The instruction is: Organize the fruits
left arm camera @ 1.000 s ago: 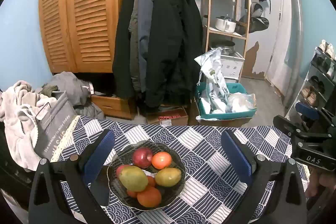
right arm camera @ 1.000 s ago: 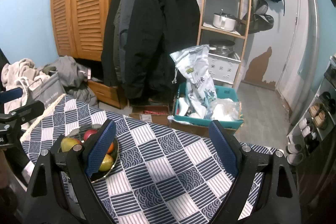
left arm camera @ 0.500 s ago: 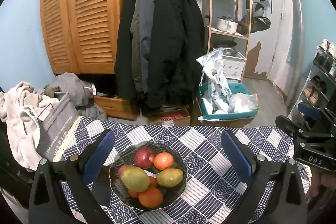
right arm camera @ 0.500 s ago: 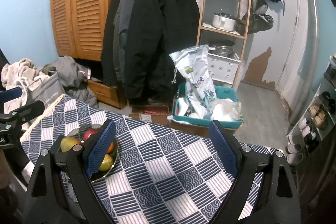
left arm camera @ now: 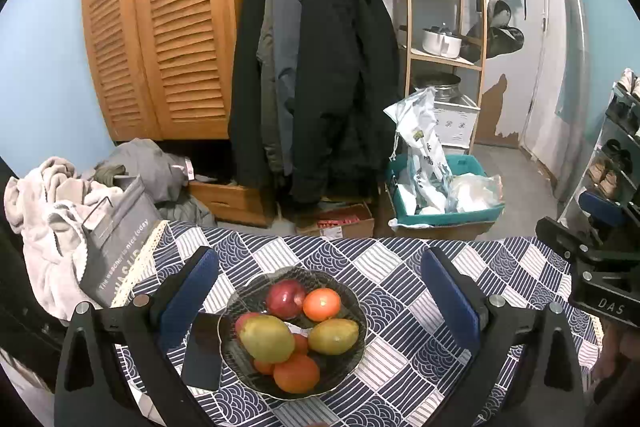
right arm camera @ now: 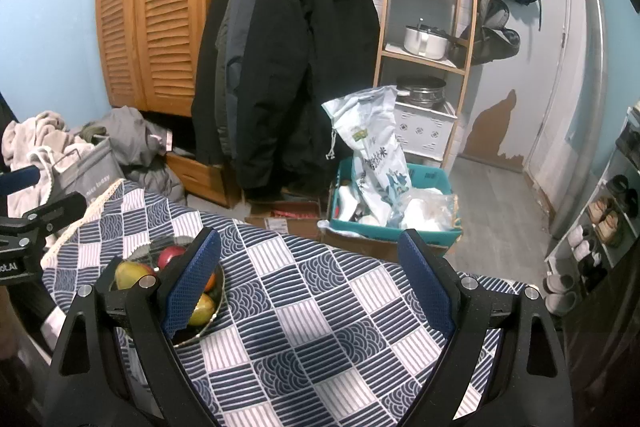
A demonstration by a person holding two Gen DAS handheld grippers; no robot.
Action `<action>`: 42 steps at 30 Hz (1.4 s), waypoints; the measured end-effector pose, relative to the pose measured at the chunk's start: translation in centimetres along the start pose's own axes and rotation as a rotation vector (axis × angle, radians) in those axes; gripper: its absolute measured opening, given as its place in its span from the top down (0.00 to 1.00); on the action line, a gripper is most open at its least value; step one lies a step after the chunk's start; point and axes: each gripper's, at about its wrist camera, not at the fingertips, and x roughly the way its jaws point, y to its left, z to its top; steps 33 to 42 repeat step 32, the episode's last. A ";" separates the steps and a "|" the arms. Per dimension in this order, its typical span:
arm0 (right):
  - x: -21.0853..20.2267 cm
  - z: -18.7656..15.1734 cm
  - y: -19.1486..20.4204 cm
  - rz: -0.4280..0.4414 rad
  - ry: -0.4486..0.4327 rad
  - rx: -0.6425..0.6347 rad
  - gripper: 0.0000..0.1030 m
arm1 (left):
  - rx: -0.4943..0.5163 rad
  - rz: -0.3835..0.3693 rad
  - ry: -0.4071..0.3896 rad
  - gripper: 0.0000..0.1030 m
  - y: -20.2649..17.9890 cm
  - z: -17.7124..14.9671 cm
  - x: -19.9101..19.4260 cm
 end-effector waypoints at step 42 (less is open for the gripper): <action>-0.1 0.0 -0.3 0.000 -0.001 0.001 0.14 | -0.007 0.009 -0.008 0.01 -0.2 -0.1 -0.2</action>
